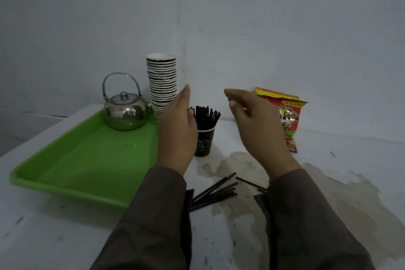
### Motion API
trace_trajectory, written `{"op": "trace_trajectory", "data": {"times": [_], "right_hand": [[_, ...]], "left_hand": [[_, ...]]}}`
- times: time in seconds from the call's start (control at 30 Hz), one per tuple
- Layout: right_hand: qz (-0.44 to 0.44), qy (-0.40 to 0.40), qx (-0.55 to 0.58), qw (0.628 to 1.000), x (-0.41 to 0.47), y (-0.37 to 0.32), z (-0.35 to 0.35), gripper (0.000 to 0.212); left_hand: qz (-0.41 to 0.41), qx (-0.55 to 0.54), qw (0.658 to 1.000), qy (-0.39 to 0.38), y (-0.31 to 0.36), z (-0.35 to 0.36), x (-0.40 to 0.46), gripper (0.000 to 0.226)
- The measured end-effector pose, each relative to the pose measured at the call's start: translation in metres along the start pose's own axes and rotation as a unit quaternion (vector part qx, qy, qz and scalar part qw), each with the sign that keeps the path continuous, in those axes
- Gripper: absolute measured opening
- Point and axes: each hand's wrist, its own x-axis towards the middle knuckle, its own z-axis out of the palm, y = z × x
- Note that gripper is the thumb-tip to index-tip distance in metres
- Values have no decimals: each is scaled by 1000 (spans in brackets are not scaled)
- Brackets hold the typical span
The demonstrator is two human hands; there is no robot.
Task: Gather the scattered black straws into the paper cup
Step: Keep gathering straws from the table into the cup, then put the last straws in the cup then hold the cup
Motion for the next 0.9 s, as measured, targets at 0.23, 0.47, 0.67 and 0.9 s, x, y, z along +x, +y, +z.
{"op": "trace_trajectory", "data": {"times": [0.23,0.47,0.67,0.9], "right_hand": [[15,19,-9,1000,-51,26,-17,22],[129,14,-74,989,-126,74,-44,17],[196,22,-191,962,-128,104,-55,15],[116,-101,-376,914,-127,83,-38,51]], "left_hand": [[78,-40,988,-125,40,5,-53,36],[43,-1,975,-219,16,17,-126,28],[68,74,966,-240,15,26,-137,29],[62,131,965,-220,6,27,-132,26]]}}
